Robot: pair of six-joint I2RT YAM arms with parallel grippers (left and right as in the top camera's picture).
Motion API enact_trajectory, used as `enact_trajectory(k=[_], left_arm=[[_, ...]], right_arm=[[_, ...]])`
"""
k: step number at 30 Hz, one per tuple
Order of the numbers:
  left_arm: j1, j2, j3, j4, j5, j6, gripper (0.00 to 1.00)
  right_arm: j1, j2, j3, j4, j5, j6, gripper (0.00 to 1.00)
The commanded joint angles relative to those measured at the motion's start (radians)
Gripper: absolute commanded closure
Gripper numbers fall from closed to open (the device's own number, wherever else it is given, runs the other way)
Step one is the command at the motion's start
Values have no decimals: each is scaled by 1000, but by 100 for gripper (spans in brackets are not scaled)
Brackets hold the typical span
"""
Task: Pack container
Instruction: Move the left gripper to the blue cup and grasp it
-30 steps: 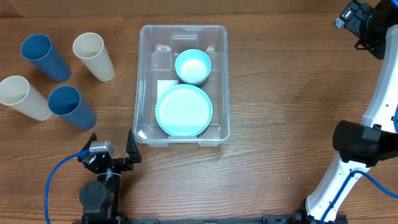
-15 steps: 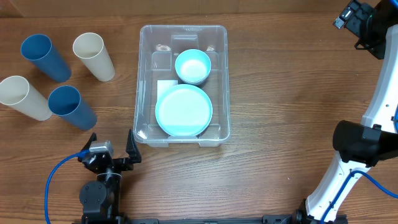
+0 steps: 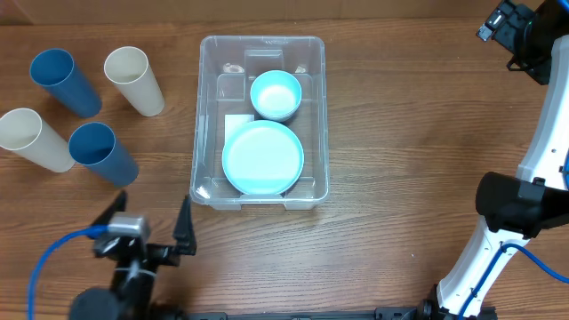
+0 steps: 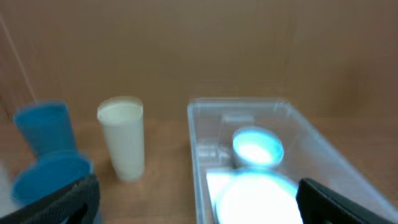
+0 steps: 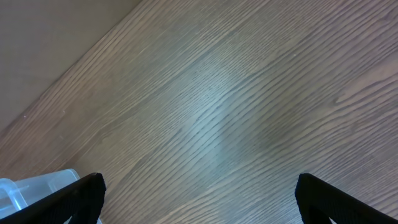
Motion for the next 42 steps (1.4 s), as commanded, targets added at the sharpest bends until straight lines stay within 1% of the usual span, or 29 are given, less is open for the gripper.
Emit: enact_trajectory(k=[1, 3, 6, 7, 9, 11, 16, 17, 20, 22, 24, 26, 30, 33, 36, 42], left_arm=[[6, 274, 302, -227, 26, 12, 0], [6, 461, 483, -392, 27, 19, 0], [6, 679, 671, -527, 46, 12, 0], [6, 746, 697, -555, 99, 10, 0], [6, 793, 697, -554, 105, 10, 0], [6, 843, 697, -550, 106, 36, 0], [6, 926, 697, -540, 100, 119, 0], [6, 943, 697, -538, 73, 114, 0], [6, 984, 697, -541, -68, 42, 0], [6, 1016, 697, -542, -162, -39, 4], [6, 1043, 697, -530, -201, -93, 5], [6, 1059, 697, -516, -212, -131, 6], [6, 1082, 697, -489, -220, -166, 6], [6, 1104, 697, -491, -277, -229, 4], [6, 1145, 697, -494, -281, -258, 2], [6, 1209, 697, -486, -268, -261, 3]], right_arm=[[-5, 2, 3, 5, -1, 5, 0], [-5, 2, 3, 5, -1, 5, 0], [-5, 2, 3, 5, -1, 5, 0], [-5, 2, 3, 5, -1, 5, 0], [-5, 2, 3, 5, -1, 5, 0], [-5, 2, 3, 5, -1, 5, 0], [-5, 2, 3, 5, -1, 5, 0], [-5, 2, 3, 5, -1, 5, 0], [-5, 2, 3, 5, -1, 5, 0], [-5, 2, 3, 5, -1, 5, 0], [-5, 2, 3, 5, -1, 5, 0], [-5, 2, 3, 5, -1, 5, 0], [-5, 2, 3, 5, -1, 5, 0], [-5, 2, 3, 5, -1, 5, 0], [-5, 2, 3, 5, -1, 5, 0], [-5, 2, 3, 5, -1, 5, 0]])
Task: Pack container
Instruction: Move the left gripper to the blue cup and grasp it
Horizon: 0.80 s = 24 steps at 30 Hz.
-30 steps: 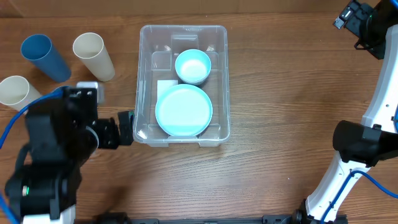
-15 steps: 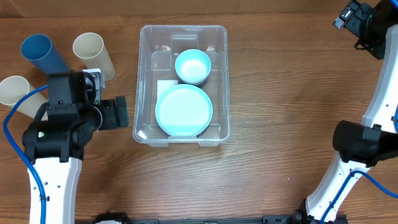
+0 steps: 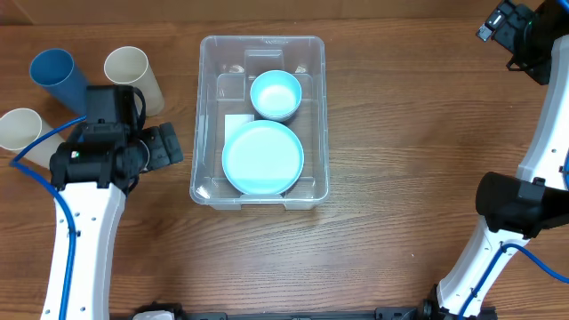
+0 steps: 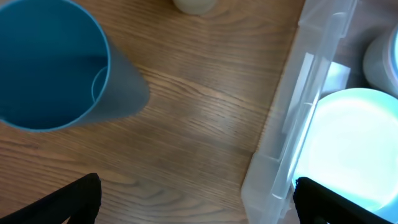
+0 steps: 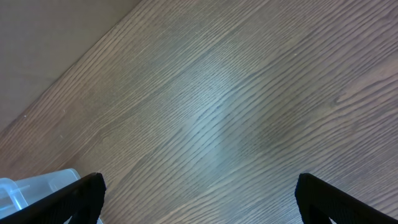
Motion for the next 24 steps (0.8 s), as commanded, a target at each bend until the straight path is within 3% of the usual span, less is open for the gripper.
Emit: enact_trajectory(k=[1, 15, 20, 24], left_arm=[[6, 13, 20, 13, -2, -23, 3], [6, 66, 19, 62, -5, -19, 3], [26, 144, 19, 85, -139, -13, 0], [51, 168, 20, 180, -122, 125, 0]], right_arm=[[-5, 2, 4, 5, 2, 5, 0], [-5, 2, 4, 5, 2, 5, 0], [-5, 2, 4, 5, 2, 5, 0], [-5, 2, 4, 5, 2, 5, 0]])
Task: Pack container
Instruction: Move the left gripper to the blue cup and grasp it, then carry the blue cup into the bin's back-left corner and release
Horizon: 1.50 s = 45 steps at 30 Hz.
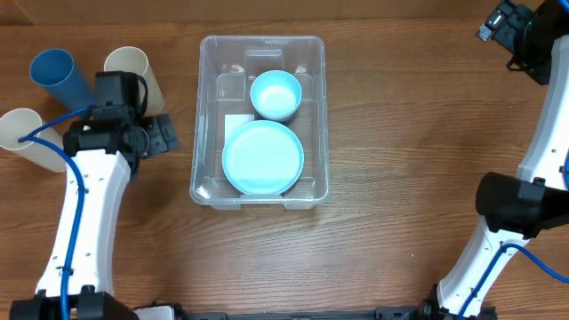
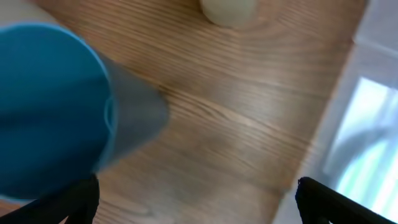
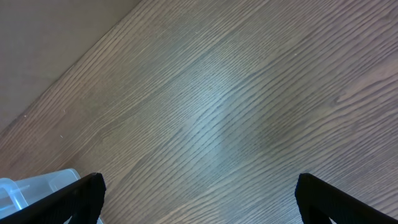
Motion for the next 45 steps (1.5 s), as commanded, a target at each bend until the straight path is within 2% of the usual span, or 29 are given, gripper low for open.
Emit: enact_trajectory(k=[1, 8, 12, 19, 20, 21, 22, 23, 24, 26, 27, 31, 37, 41, 45], left_arm=[[18, 6, 20, 71, -27, 150, 0], [18, 5, 21, 102, -24, 209, 0], [24, 5, 21, 100, -72, 215, 0], [87, 48, 20, 80, -7, 212, 17], [91, 63, 20, 79, -6, 212, 21], [91, 80, 20, 80, -8, 212, 34], [91, 92, 20, 82, -8, 211, 49], [91, 102, 20, 82, -8, 211, 70], [91, 111, 20, 84, -8, 210, 76], [91, 123, 20, 91, -8, 199, 94], [91, 124, 20, 97, -8, 193, 96], [88, 111, 36, 72, -7, 163, 96], [36, 9, 264, -178, 53, 151, 96], [-83, -97, 441, -322, 135, 151, 96], [-249, -150, 477, -262, 154, 163, 96]], right_arm=[[-5, 2, 4, 5, 2, 5, 0], [-5, 2, 4, 5, 2, 5, 0], [-5, 2, 4, 5, 2, 5, 0], [-5, 2, 4, 5, 2, 5, 0], [-5, 2, 4, 5, 2, 5, 0], [-5, 2, 4, 5, 2, 5, 0], [-5, 2, 4, 5, 2, 5, 0], [-5, 2, 4, 5, 2, 5, 0], [-5, 2, 4, 5, 2, 5, 0], [-5, 2, 4, 5, 2, 5, 0], [-5, 2, 4, 5, 2, 5, 0], [-5, 2, 4, 5, 2, 5, 0], [-5, 2, 4, 5, 2, 5, 0], [-5, 2, 4, 5, 2, 5, 0], [-5, 2, 4, 5, 2, 5, 0]])
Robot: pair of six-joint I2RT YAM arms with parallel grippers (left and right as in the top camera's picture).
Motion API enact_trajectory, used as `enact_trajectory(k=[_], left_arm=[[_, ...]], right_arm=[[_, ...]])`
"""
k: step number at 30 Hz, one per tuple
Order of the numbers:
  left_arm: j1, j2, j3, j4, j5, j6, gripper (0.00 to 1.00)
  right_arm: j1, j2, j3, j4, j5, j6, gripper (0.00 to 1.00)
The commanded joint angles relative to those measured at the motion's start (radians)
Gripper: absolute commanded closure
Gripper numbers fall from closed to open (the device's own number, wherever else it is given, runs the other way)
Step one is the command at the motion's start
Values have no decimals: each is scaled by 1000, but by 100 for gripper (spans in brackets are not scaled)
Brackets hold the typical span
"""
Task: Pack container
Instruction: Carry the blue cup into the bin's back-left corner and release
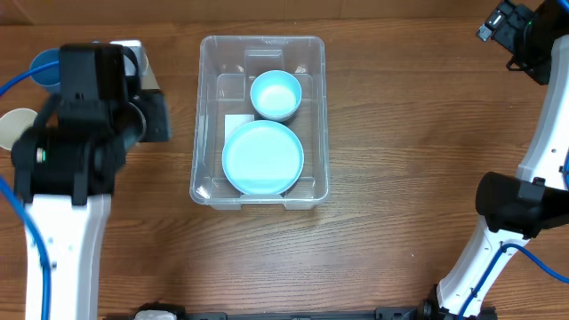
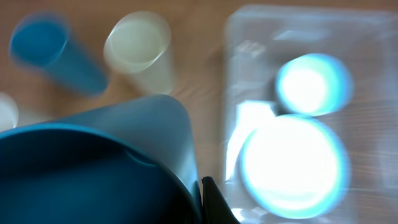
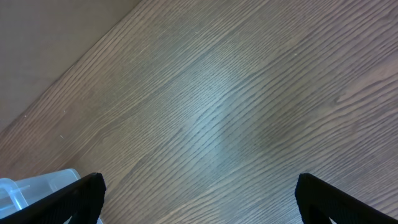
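Observation:
A clear plastic container (image 1: 262, 43) stands mid-table with a light blue bowl (image 1: 276, 93) and a light blue plate (image 1: 262, 158) inside. My left gripper (image 2: 155, 205) is shut on a blue cup (image 2: 112, 162), raised high above the table to the left of the container (image 2: 298, 9). Only one black finger (image 2: 211, 202) shows beside the cup wall. In the overhead view the left wrist (image 1: 89, 98) hides the held cup. My right gripper (image 3: 199, 193) is open over bare wood at the far right back (image 1: 507, 27).
Three cups stay on the table at the left: a blue cup (image 2: 46, 50), a cream cup (image 2: 140, 50) and another cream cup (image 1: 16, 129) at the left edge. A white label lies on the container floor beside the plate (image 2: 292, 165).
My left gripper was open and low around the near blue cup. Now it is shut on that cup and stands high above the table. The right arm has not moved.
My left gripper was open at the table's front edge, with several cups standing at the left. Then it was over the near blue cup, then lower with that cup between its open fingers. Now the cup is held aloft beside the container.

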Motion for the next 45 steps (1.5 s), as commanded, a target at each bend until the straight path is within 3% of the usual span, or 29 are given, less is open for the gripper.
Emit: enact_trajectory(k=[1, 7, 14, 26, 37, 42, 45], left_arm=[[-139, -13, 24, 84, 45, 11, 96], [-222, 143, 24, 311, 35, 32, 96], [-223, 353, 24, 431, 35, 31, 96], [-218, 563, 24, 474, 12, -8, 96], [-211, 636, 24, 555, -27, -49, 96], [-211, 636, 24, 566, -41, -49, 87], [-211, 636, 24, 576, -42, -48, 60]], right_arm=[[-5, 2, 4, 5, 1, 5, 0], [-5, 2, 4, 5, 1, 5, 0], [-5, 2, 4, 5, 1, 5, 0], [-5, 2, 4, 5, 1, 5, 0], [-5, 2, 4, 5, 1, 5, 0], [-5, 2, 4, 5, 1, 5, 0], [-5, 2, 4, 5, 1, 5, 0]])
